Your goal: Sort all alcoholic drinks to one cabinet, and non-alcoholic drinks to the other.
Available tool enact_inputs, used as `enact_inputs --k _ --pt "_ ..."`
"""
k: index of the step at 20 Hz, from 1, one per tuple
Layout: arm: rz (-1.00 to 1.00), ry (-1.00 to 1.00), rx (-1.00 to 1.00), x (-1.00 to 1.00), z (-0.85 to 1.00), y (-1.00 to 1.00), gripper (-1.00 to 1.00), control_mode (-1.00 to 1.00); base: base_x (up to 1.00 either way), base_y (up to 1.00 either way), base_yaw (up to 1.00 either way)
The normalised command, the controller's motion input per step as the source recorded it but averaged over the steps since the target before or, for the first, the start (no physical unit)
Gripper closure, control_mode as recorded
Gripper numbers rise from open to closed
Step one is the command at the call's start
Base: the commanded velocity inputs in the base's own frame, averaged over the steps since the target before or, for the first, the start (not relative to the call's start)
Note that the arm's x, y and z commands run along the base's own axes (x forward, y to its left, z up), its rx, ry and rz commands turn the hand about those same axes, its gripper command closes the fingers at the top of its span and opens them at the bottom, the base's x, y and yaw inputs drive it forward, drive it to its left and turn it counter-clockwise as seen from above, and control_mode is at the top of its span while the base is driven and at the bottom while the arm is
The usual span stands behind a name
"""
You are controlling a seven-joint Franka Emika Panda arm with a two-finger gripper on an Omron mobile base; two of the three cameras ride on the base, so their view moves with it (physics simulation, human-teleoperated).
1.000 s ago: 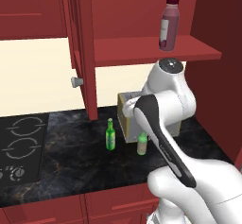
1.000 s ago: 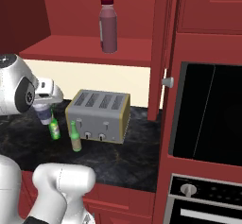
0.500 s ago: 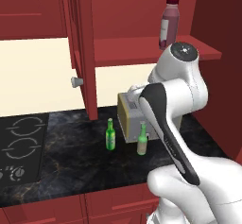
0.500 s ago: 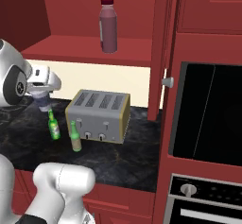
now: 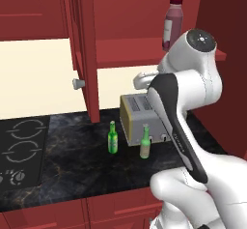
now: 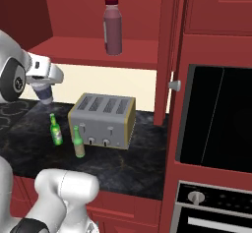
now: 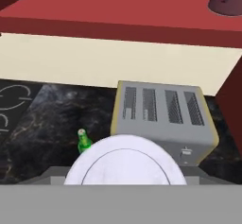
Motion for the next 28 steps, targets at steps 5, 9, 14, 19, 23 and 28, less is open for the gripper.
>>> enact_inputs --k 5,9,14,19,23,28 --pt "-0.03 -0.06 0.04 -0.01 0.44 -0.08 1.00 -1.00 0.00 0.00 0.00" --pt "-0.04 -0.08 0.02 0.00 0.42 -0.11 1.00 -1.00 0.00 0.00 0.00" --pt "-0.05 -0.10 0.01 0.00 0.37 -0.11 1.00 -1.00 0.00 0.00 0.00" --pt "-0.02 -0.08 0.03 0.06 0.19 -0.06 1.00 -1.00 0.00 0.00 0.00" --pt "0.00 -0.04 0.04 0.19 0.04 -0.01 1.00 -1.00 0.00 0.00 0.00" --pt "0.00 -0.04 0.04 0.24 0.09 0.00 1.00 -1.00 0.00 0.00 0.00"
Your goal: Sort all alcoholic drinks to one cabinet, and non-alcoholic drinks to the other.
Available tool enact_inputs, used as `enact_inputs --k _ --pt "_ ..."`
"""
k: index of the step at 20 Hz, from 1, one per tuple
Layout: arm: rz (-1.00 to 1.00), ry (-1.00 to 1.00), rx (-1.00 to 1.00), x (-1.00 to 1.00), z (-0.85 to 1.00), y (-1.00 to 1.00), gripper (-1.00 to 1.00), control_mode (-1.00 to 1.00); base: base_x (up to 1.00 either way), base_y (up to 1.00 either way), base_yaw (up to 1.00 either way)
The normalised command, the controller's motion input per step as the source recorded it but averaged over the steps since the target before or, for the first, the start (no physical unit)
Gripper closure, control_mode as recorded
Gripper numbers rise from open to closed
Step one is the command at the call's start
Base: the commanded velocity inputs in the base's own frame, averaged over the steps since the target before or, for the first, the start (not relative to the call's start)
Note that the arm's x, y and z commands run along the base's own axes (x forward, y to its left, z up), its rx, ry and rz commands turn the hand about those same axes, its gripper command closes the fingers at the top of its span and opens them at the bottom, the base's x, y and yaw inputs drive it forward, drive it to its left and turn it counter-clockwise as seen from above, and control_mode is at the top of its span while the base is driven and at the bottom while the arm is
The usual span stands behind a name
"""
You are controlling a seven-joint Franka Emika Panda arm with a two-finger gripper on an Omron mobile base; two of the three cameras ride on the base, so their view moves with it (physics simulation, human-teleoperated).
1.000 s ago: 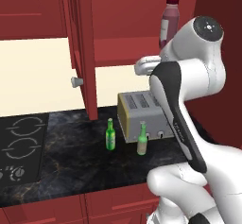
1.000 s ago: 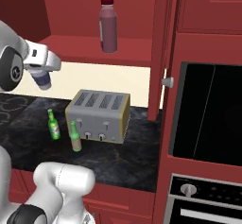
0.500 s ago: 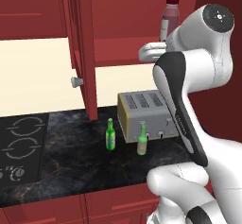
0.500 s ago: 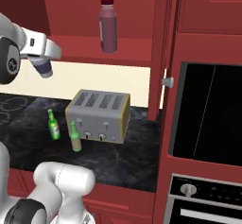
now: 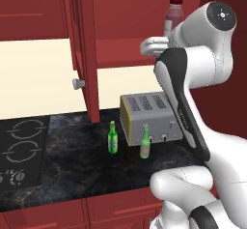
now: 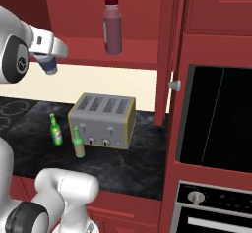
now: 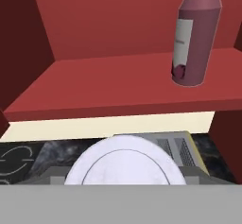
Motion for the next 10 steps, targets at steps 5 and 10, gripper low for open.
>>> enact_inputs --k 5,10 --pt "-0.01 -0.06 0.01 0.21 0.16 0.00 1.00 -1.00 0.00 0.00 0.00" --pt "-0.01 -0.04 0.01 0.26 0.07 0.00 1.00 -1.00 0.00 0.00 0.00"
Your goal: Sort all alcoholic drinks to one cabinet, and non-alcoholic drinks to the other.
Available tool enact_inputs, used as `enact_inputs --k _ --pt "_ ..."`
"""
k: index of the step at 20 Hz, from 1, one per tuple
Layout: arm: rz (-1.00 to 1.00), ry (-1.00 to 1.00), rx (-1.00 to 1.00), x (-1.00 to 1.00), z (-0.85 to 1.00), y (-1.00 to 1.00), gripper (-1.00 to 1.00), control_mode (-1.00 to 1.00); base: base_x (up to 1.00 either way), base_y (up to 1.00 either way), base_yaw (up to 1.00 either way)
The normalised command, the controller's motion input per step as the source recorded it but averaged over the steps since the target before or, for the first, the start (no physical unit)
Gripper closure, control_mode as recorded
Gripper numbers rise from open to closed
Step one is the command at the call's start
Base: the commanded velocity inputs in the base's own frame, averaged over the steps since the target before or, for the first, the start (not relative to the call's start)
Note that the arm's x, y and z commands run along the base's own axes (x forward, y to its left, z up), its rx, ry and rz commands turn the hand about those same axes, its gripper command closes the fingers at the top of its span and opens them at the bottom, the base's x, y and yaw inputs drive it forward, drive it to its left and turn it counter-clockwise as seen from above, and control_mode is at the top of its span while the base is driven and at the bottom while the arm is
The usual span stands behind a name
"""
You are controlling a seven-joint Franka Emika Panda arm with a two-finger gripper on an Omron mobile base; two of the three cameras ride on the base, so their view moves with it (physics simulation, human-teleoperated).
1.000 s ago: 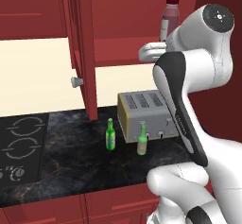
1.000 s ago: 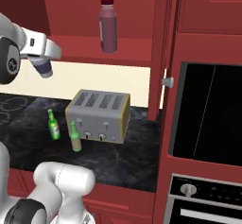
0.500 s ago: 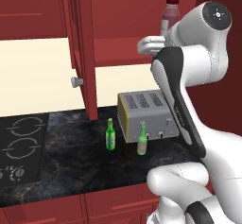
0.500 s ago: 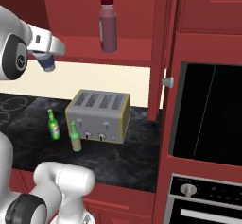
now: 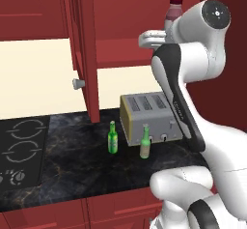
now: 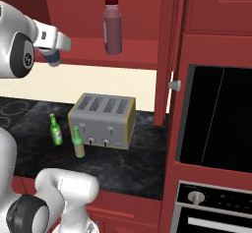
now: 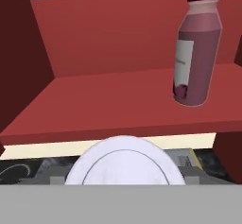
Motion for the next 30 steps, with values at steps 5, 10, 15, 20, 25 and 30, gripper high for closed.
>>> enact_inputs --k 5,10,15,20,25,30 --pt "-0.01 -0.01 0.02 0.30 0.00 0.03 1.00 -1.00 0.00 0.00 0.00" --pt "0.00 0.00 0.01 0.33 0.00 0.11 1.00 -1.00 0.00 0.00 0.00" --pt "0.00 0.00 0.01 0.37 0.00 0.14 1.00 -1.00 0.00 0.00 0.00" --pt "-0.01 0.00 0.00 0.36 0.00 0.12 1.00 -1.00 0.00 0.00 0.00" --pt "-0.01 0.00 0.00 0.35 -0.03 0.09 1.00 -1.00 0.00 0.00 0.00" --pt "-0.02 0.00 0.00 0.31 -0.09 0.08 1.00 -1.00 0.00 0.00 0.00"
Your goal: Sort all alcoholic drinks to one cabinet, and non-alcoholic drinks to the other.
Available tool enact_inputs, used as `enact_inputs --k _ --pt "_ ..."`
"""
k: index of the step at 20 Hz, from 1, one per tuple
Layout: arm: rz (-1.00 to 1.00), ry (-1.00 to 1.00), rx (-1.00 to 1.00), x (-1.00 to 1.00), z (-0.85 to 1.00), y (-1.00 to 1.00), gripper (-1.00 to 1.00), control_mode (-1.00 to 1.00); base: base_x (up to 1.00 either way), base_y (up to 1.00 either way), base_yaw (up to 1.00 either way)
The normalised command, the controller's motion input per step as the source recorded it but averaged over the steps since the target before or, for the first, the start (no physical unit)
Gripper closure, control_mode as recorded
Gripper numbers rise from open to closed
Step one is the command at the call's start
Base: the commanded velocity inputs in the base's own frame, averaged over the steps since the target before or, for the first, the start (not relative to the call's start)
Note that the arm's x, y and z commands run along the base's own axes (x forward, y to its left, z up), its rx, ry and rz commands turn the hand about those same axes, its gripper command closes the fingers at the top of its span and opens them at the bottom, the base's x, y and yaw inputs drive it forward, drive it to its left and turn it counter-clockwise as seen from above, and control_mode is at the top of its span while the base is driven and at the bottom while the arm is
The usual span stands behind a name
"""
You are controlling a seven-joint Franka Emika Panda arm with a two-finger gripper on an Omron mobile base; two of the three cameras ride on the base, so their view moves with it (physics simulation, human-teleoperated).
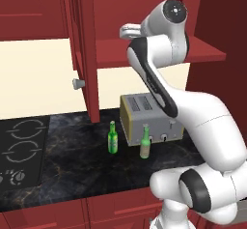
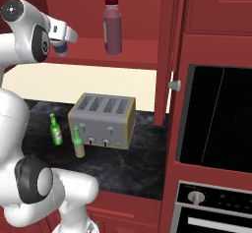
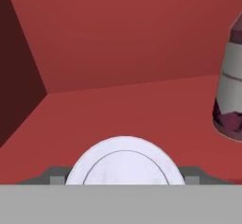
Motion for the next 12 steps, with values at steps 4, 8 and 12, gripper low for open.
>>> enact_inputs --k 4,8,12 --pt "-0.02 0.00 0.00 0.28 -0.13 0.09 1.00 -1.00 0.00 0.00 0.00" --pt "-0.02 0.00 0.00 0.27 -0.10 0.07 1.00 -1.00 0.00 0.00 0.00" --pt "-0.02 0.00 0.00 0.30 -0.09 0.07 1.00 -1.00 0.00 0.00 0.00"
